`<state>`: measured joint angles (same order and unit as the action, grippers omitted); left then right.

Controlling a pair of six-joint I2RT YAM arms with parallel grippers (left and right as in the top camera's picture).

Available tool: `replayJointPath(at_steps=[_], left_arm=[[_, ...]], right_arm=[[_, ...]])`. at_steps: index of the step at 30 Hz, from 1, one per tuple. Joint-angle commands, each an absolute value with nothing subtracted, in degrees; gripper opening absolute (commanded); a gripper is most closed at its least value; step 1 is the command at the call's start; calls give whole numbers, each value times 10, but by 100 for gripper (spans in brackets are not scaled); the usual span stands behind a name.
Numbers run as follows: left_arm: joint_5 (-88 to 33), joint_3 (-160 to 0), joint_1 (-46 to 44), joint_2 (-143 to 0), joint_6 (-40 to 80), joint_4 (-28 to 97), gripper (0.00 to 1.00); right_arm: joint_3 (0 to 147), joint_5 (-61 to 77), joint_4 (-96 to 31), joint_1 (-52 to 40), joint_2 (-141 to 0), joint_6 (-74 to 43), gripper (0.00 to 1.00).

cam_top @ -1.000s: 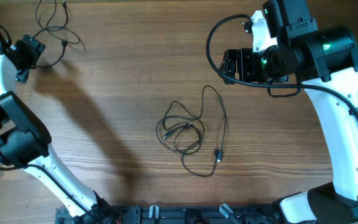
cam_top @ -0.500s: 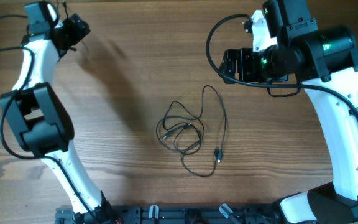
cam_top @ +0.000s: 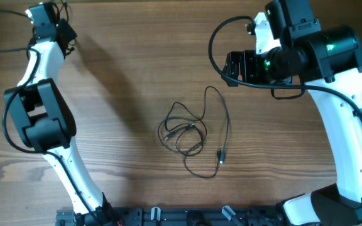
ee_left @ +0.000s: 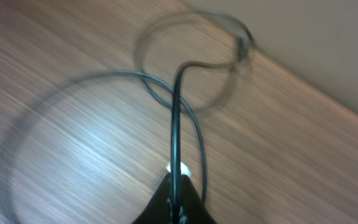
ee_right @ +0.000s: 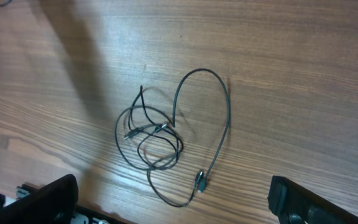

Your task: Untangle cables

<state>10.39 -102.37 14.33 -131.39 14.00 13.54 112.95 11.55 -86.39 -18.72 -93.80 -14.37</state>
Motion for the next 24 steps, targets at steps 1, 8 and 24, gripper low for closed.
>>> replayJointPath(at_steps=[1, 8, 24], left_arm=[[260, -1028, 176, -1274, 38, 80, 4], [239, -1028, 220, -1258, -40, 92, 43], [-102, -1020, 161, -1370, 109, 247, 36]], right_arm=[[1129, 121, -868, -189, -943, -152, 100], [1129, 121, -854, -189, -943, -152, 100], [1129, 121, -848, -189, -943, -152, 100]])
